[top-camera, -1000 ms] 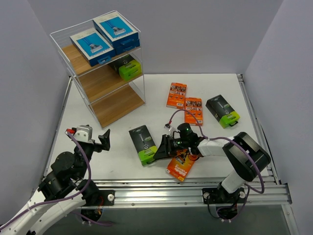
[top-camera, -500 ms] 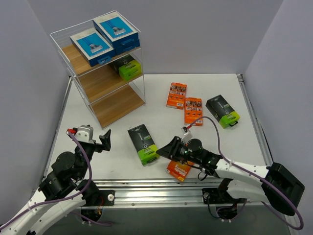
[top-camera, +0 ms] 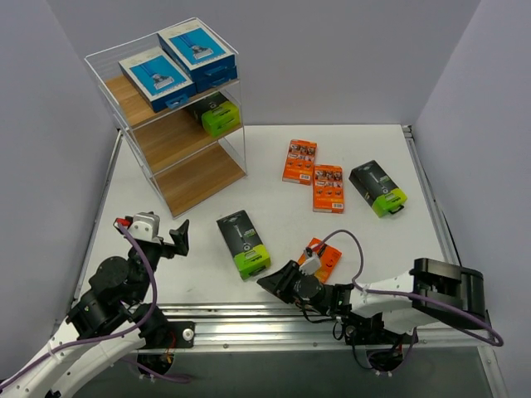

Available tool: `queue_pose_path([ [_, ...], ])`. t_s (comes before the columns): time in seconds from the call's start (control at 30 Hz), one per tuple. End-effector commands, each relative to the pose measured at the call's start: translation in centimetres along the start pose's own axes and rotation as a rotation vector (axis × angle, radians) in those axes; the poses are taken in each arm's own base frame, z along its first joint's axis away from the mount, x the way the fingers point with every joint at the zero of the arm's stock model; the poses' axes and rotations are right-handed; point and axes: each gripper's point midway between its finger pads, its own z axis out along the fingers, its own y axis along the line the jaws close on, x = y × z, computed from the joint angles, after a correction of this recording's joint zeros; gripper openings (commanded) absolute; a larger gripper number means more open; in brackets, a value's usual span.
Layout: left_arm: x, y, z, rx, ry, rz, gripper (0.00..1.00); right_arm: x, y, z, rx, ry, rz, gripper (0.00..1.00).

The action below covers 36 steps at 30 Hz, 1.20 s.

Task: Place and organize the shaving razors onto the shelf
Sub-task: Grab a shaving razor with the right arm

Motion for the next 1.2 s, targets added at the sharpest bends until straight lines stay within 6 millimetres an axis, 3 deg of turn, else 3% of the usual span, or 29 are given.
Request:
queue_pose_path([
  [0.0, -1.2, 0.1, 0.0, -0.004, -0.046, -0.032, 0.97, -1.7, 1.6, 0.5, -0.091, -0.115, 0.142, 0.26],
  [0.33, -1.4, 0.3, -0.2, -0.008, -0.057, -0.04, 0.97, -1.0, 0.1, 2.6, -0.057, -0.167, 0.176, 0.31],
  [0.8, -1.7, 0.4, -0.4, -0.005, -0.073, -0.051, 0.97, -1.6, -0.7, 3.0, -0.072, -0.217, 0.231, 0.31],
  [1.1, -1.7, 0.8, -0.6, -0.019, -0.078, -0.052, 0.97, -1.7, -2.2, 4.2, -0.096, -0.227, 0.263, 0.23],
  [1.17, -1.8, 0.7, -0.5, -0.015, -0.076, -0.051, 0.97, -1.9, -1.7, 4.2, -0.134, -0.228, 0.289, 0.22],
])
